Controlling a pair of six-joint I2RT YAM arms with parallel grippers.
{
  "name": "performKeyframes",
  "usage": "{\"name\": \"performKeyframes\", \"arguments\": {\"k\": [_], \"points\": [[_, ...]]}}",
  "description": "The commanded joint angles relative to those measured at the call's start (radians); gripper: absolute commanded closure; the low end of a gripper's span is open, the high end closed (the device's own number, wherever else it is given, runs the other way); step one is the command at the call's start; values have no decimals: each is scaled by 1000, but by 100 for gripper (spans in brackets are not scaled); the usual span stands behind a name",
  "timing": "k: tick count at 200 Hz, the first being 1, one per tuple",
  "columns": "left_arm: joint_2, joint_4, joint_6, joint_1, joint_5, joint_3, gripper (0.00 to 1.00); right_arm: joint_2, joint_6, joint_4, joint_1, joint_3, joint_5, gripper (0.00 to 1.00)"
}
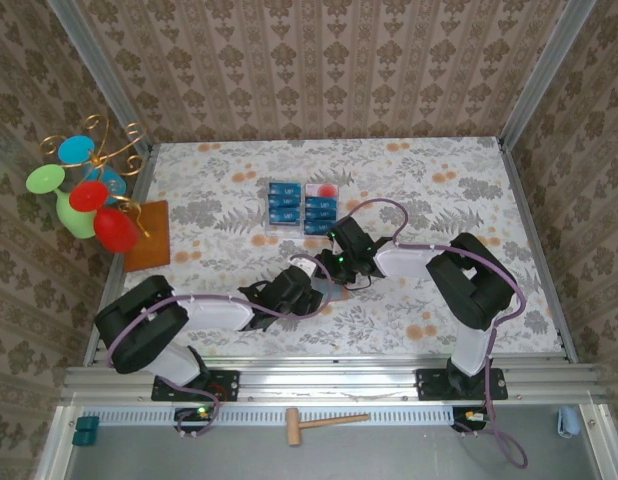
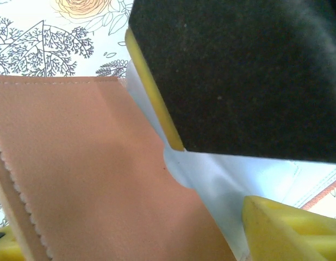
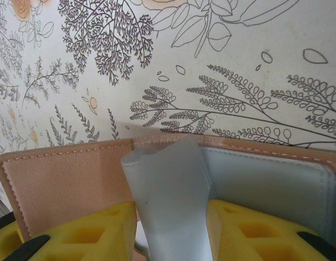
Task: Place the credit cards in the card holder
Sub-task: Flip over the card slot on the card holder.
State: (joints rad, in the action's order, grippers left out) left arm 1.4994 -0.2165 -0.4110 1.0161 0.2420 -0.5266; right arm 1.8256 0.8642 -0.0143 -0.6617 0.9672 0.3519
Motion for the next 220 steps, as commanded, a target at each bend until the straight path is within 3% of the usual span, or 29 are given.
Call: {"name": "performKeyframes", "arguments": {"k": [1,121,220], "points": [[19,-21,-23,7,31,-4,35,-33,0,-49,-6,-2,-8,60],[24,-48,-33,7,14,23,39,-144,-42,-130,54,-6,-67,57],[26,-48,-32,7,13,23,39,-23,-34,-67,63,-14,-27,56]]}}
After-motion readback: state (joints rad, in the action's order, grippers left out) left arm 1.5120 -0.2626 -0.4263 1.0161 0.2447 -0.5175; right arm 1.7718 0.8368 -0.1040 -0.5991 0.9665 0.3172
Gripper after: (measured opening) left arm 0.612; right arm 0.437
